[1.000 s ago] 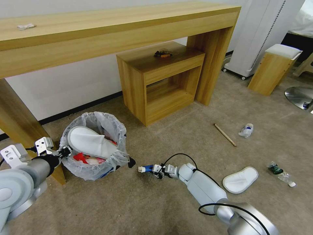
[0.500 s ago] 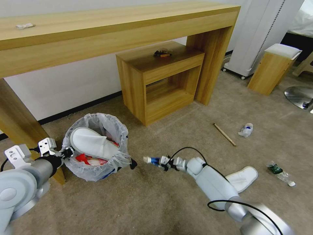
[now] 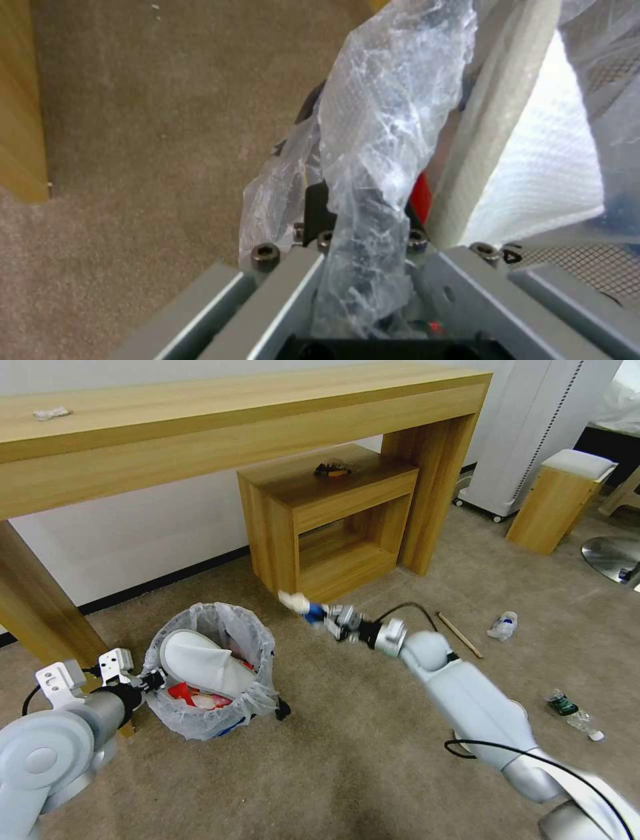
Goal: Pick up the trash bin and place the garbage on the floor into it.
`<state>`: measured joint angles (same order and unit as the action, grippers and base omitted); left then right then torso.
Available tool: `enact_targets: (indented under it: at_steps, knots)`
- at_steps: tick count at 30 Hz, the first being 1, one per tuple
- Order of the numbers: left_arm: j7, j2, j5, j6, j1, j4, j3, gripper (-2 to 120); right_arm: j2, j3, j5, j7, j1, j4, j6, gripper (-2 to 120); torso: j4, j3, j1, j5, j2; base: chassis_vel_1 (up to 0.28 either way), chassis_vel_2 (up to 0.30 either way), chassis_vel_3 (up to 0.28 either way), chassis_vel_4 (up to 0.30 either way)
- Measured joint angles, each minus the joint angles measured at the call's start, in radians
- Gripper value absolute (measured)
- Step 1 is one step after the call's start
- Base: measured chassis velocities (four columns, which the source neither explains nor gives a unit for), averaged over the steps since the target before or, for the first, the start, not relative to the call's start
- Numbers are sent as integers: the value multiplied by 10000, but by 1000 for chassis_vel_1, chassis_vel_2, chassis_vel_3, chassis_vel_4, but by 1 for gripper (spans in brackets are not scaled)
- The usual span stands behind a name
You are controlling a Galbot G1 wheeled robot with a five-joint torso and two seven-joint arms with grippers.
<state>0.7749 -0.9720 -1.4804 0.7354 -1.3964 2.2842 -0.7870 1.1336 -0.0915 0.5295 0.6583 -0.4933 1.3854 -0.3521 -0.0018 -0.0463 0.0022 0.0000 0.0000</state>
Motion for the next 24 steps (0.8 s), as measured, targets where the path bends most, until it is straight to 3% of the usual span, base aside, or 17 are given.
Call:
enact_targets:
  at_steps: [14,24]
  knots:
    - [-64,238,-396,0,338,21,352,0,701,-850,1733,119,537,1743,113,0,2,-1,0,-2,0,0,0,0,0]
    - [-46,305,-971,0,656,191,355,0,1057,-1487,1358,304,264,1088,-43,0,1,-2,0,-1,0,0,0,0,0]
